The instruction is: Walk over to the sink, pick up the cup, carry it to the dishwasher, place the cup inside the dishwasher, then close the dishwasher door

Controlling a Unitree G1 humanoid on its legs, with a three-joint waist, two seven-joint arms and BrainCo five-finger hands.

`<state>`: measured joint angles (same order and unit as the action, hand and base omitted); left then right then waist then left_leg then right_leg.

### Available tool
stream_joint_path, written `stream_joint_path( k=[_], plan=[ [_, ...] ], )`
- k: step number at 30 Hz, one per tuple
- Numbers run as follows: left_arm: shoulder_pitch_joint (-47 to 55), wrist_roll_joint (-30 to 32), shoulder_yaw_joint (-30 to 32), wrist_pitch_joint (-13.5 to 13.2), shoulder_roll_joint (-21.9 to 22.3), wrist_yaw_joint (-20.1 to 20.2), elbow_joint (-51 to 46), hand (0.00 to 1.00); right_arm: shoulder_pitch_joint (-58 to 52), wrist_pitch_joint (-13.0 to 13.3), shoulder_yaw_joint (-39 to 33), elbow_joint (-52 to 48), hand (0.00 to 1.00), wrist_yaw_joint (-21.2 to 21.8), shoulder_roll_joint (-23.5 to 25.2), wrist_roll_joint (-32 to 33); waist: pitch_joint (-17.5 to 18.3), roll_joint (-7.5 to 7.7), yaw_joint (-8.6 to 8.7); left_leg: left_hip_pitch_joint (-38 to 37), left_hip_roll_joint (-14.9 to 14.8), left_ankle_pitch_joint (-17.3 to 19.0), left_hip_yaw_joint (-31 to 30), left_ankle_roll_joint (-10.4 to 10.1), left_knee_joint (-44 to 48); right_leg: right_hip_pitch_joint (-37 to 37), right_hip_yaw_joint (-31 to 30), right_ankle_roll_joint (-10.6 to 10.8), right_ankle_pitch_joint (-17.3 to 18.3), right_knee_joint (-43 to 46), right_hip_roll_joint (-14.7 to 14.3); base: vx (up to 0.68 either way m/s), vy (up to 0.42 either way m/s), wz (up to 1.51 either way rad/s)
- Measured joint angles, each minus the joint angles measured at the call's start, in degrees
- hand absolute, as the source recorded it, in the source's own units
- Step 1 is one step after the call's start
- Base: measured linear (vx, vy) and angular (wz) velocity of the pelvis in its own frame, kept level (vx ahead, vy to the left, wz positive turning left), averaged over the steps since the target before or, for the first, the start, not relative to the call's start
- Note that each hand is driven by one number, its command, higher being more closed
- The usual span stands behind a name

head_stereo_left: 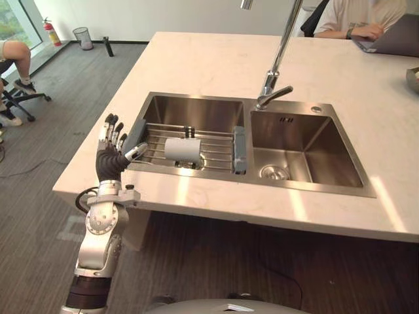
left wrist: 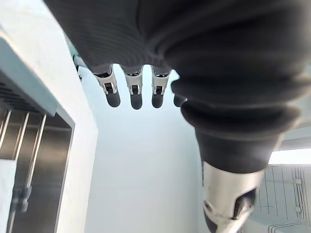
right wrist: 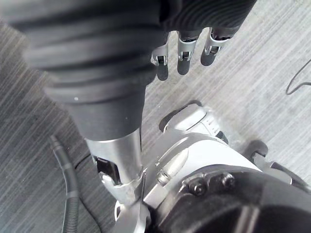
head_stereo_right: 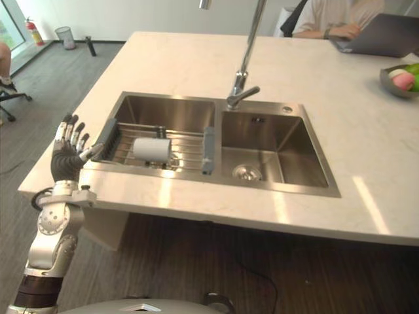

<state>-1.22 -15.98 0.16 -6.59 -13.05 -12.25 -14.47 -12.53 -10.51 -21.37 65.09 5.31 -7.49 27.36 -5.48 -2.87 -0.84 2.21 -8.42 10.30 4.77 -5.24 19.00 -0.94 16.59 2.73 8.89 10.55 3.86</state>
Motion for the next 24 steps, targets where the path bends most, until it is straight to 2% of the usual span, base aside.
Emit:
stream_joint_path(
  k=[1,3,4,5,6,7,8,9,10,12,13,16,19,24],
  plan=[
    [0.01,0.63,0.01,-0.17,0.01,-0.13,-0.39,0.0,0.07,-0.01,-0.02,0.56,0.0,0.22,-0.03,-0.03,-0.03,0.22,-0.14,1.57,-0.07,-0.09,0.03,0.12,3.81,-0.56,-0.05,0.07,-0.37,-0.14,0.04,0.16,-0.111,-0.01],
    [0.01,1.63,0.37,-1.33,0.08,-0.06,-1.45,0.0,0.11,-0.67,-0.11,1.3,0.0,0.62,-0.94,-0.02,-0.68,-0.66,-0.58,4.57,-0.74,-1.43,-0.22,0.49,15.24,-4.8,-0.22,-0.34,-0.59,-1.97,-0.55,0.17,-0.107,-0.05],
    [0.01,1.62,0.86,-1.54,0.1,0.06,-1.6,0.0,0.14,-0.92,-0.11,1.29,0.0,0.7,-1.13,0.0,-0.92,-0.51,-0.63,5.65,-0.67,-2.6,-0.25,0.72,17.51,-5.95,-0.28,-0.52,-0.69,-2.77,-0.21,0.16,-0.026,-0.13],
    [0.0,1.59,1.6,-1.84,0.07,0.31,-2.09,0.0,0.33,-1.12,-0.09,1.3,0.0,0.99,-1.06,0.0,-1.32,0.13,-0.93,6.07,-0.55,-2.06,-0.18,0.95,18.53,-7.04,-0.42,-0.76,-0.96,-3.7,0.52,0.15,0.009,-0.2],
    [-0.05,1.58,2.15,-2.61,0.01,0.9,-3.51,0.0,0.8,-1.44,-0.28,1.29,0.0,1.7,-1.77,-0.03,-1.16,-0.53,-1.08,6.65,0.23,0.83,-0.2,0.91,14.58,-7.35,-0.77,-0.76,-1.02,-4.0,1.27,0.16,0.05,-0.21],
    [-0.07,1.56,2.01,-2.62,-0.03,1.92,-4.93,0.0,1.61,-2.26,-1.01,1.33,0.0,2.0,-2.09,-0.19,-1.24,-0.61,-1.13,6.91,1.42,1.19,-0.43,0.76,8.71,-7.56,-0.92,-0.57,-1.12,-4.3,2.26,0.1,0.044,-0.13],
    [-0.08,1.55,1.9,-2.62,-0.03,2.3,-5.25,0.0,1.8,-2.42,-1.35,1.37,0.0,2.03,-2.09,-0.21,-1.24,-0.6,-1.16,6.91,1.72,0.93,-0.48,0.72,7.0,-7.61,-0.97,-0.51,-1.15,-4.34,2.5,0.09,0.067,-0.03],
    [-0.11,1.44,1.4,-2.57,-0.03,3.15,-6.17,0.0,2.13,-2.62,-2.01,1.34,0.0,2.13,-2.09,-0.27,-1.16,-0.91,-1.21,6.68,2.58,-3.18,-1.58,0.49,0.55,-7.97,-1.01,0.0,-1.13,-4.37,2.77,0.1,0.079,-0.02],
    [-0.08,0.95,1.25,-2.38,-0.07,4.21,-7.31,0.0,2.1,-2.93,-2.39,1.38,0.0,2.09,-2.31,-0.22,-0.69,-2.19,-1.43,6.57,2.62,-13.31,-3.19,-0.2,-4.5,-8.01,-1.54,1.43,-0.31,-4.43,1.77,0.15,0.135,0.01],
    [0.02,0.37,1.09,-1.94,-0.52,5.27,-7.66,0.0,2.43,-3.1,-3.71,1.52,0.0,1.84,-1.7,0.45,-0.42,-1.96,-1.47,2.81,3.22,-12.37,-3.27,-0.15,-10.96,-7.66,-1.88,2.4,0.48,-3.83,2.74,0.12,0.154,0.03],
    [0.16,0.28,0.67,-1.51,-1.04,5.57,-7.86,0.0,2.94,-3.16,-3.99,1.49,0.0,1.71,-1.13,1.59,-0.51,-1.73,-1.59,0.97,3.91,-13.64,-3.1,0.45,-15.54,-6.94,-2.03,3.24,1.23,-3.44,3.35,0.05,0.134,0.07],
    [0.93,-0.31,-0.68,-0.56,-1.72,7.42,-7.92,0.0,3.28,-3.3,-4.43,1.35,0.0,1.59,0.09,2.64,-0.45,-0.18,-2.07,-0.67,5.55,-16.13,-2.24,1.46,-21.69,-5.34,-2.79,3.95,1.51,-3.32,4.89,0.02,0.094,-0.03],
    [1.4,-1.67,-0.89,0.07,-1.73,8.68,-7.93,0.0,3.61,-3.28,-4.14,1.35,0.0,1.44,0.22,2.6,-0.17,0.27,-2.11,-1.34,6.25,-16.46,-0.96,1.87,-23.23,-4.99,-3.79,5.0,0.76,-3.99,5.59,0.04,0.069,-0.19],
    [1.29,-3.16,-4.97,4.4,-3.85,13.61,-3.82,0.0,4.11,-3.27,-2.54,0.89,0.0,-0.07,-0.25,2.49,0.19,-0.06,-1.21,-1.23,6.43,-16.5,0.0,2.14,-23.5,-5.33,-4.02,4.92,-0.88,-7.07,5.45,0.02,0.003,-0.11]
  ],
)
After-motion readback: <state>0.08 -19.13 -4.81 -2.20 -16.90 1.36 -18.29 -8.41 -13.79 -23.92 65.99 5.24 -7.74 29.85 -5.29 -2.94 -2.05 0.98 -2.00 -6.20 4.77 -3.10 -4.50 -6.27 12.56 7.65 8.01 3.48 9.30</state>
